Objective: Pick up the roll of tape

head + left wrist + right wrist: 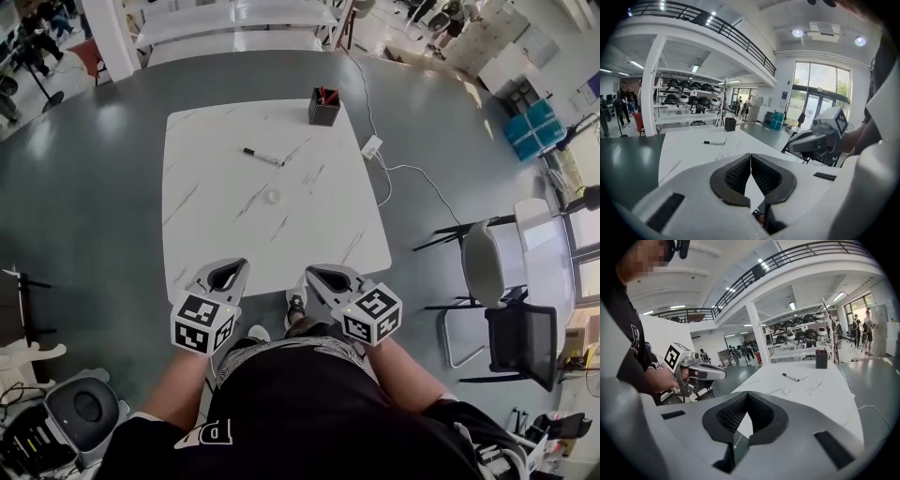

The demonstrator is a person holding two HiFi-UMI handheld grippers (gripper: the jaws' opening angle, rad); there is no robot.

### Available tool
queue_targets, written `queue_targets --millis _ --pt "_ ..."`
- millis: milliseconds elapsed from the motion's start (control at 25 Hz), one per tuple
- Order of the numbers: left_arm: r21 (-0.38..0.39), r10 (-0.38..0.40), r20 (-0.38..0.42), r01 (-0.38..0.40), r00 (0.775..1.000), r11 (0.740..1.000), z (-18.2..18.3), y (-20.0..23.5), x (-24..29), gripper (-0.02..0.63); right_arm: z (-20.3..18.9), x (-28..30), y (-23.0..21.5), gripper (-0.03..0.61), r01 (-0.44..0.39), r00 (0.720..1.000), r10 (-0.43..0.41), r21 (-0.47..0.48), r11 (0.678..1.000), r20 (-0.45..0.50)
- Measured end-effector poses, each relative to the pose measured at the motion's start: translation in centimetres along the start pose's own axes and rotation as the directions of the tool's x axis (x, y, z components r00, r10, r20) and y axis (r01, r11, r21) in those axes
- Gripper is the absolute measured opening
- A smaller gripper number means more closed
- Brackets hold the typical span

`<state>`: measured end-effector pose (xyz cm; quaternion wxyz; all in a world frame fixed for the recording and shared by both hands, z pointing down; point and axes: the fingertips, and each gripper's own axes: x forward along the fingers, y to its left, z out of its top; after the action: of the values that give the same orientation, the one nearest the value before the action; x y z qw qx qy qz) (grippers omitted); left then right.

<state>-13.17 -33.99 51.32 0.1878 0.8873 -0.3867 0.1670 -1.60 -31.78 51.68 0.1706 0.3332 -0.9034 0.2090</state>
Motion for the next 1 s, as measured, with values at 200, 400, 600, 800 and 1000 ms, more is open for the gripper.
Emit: queue_targets --millis 200,400,600,800,1000 --pt "0.008 0.031 -0.008 -0.031 0.999 0.999 1.0 1.0 2.9 0.018 0.5 0.3 -3.0 0.003 -0.008 1.000 0.008 0.012 1.000 0.000" --pt "0.030 0.054 -0.046 -0.053 0.997 0.998 2.0 2.4 6.3 0.020 1.8 1.1 -6.1 0.003 -0.017 1.000 0.017 0.035 0.999 0.009" --pt "0.057 0.068 -0.097 -0.063 0.993 0.996 1.8 3.6 10.1 0.020 2.5 1.7 -8.6 0.003 -0.031 0.999 0.029 0.052 0.998 0.021" --pt "0.069 0.072 -0.138 -0.063 0.988 0.996 2.2 4.6 13.4 0.021 3.1 2.0 -11.0 0.003 -0.037 0.999 0.035 0.067 0.997 0.028" --pt "0.068 0.080 -0.168 -0.070 0.983 0.995 2.2 5.8 16.3 0.108 3.1 2.1 -13.1 0.003 -0.029 0.999 0.027 0.088 0.996 0.031"
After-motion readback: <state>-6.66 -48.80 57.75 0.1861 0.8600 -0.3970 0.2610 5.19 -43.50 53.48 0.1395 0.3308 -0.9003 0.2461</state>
